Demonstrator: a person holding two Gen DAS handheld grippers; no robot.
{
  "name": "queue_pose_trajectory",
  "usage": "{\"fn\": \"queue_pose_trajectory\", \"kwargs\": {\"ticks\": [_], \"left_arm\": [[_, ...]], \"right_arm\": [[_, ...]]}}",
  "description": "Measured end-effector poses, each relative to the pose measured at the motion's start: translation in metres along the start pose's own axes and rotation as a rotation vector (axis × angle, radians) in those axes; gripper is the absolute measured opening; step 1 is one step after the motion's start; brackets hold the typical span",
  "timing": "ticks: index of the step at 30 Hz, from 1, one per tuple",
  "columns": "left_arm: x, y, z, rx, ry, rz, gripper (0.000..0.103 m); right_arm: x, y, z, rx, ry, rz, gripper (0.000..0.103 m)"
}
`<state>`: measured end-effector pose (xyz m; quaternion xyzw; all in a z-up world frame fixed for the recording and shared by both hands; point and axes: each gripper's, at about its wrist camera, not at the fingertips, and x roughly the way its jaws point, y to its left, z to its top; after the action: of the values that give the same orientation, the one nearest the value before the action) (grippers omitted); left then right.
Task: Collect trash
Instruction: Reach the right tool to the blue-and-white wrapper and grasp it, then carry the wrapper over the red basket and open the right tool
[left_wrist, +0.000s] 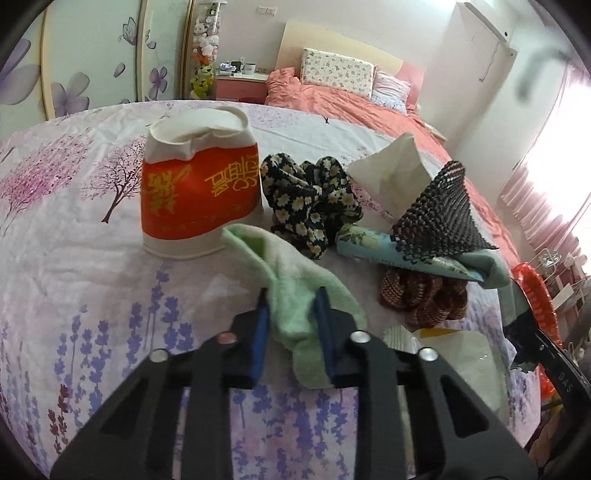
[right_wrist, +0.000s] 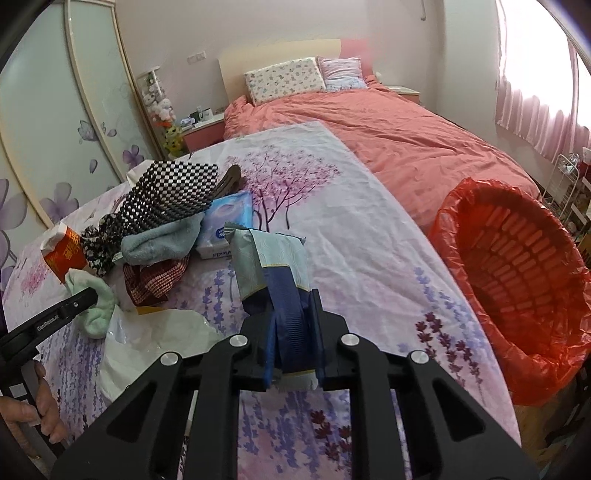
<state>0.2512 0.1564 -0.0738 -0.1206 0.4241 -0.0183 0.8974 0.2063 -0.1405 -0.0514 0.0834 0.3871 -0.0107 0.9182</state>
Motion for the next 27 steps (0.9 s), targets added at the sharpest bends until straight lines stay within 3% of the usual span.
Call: {"fn": "queue_pose_trajectory", "kwargs": {"ticks": [1, 4, 13, 19, 27], "left_arm": [[-0.003, 0.000, -0.001, 0.001, -0.005, -0.005, 0.014], [-0.013, 0.001, -0.001, 0.009, -0.024, -0.007, 0.012], [-0.062, -0.022, 0.000, 0.064, -0.116, -0.025, 0.011], [-0.097, -0.066, 0.002, 0.124, -0.186, -0.076, 0.011], [-0.114, -0.143, 0.000, 0.229, -0.205, -0.198, 0.011]], "right_arm": [[-0.001, -0.001, 0.001, 0.002, -0.002, 0.000, 0.016], [-0.007, -0.005, 0.001, 0.012, -0.015, -0.001, 0.016], [-0.034, -0.019, 0.000, 0.020, -0.082, -0.002, 0.016], [-0.055, -0.035, 0.002, 0.034, -0.150, -0.025, 0.016], [-0.072, -0.071, 0.003, 0.105, -0.215, -0.085, 0.016]]}}
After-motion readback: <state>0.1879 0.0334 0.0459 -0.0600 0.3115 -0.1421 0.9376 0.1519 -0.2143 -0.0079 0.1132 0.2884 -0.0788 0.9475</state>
